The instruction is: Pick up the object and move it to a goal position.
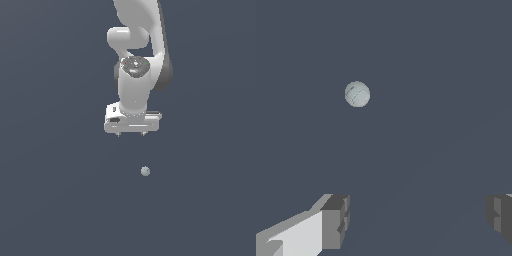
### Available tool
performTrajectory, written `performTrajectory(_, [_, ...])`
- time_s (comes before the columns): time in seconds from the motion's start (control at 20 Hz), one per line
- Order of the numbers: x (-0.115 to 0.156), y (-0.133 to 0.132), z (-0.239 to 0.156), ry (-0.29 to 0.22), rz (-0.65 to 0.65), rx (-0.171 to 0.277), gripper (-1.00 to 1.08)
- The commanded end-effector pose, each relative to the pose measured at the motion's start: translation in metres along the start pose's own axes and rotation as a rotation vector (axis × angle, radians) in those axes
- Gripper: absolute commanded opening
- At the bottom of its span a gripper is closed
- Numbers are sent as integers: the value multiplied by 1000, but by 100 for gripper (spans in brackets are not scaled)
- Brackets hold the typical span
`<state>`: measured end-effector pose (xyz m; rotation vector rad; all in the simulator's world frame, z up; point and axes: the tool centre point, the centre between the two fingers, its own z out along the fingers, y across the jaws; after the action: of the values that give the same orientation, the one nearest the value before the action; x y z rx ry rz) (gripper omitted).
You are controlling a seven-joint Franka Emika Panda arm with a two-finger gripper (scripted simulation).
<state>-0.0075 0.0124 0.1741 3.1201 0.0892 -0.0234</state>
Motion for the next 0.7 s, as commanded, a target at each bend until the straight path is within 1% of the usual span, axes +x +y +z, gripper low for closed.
performTrajectory(0.0, [0,0,0,0,0,0,100])
performTrajectory(0.15, [-2,0,2,-7,2,-1,100])
performTrajectory(0.4, [-8,0,11,-35,14,-4,100])
performTrajectory(0.65, [-9,0,12,-36,14,-4,100])
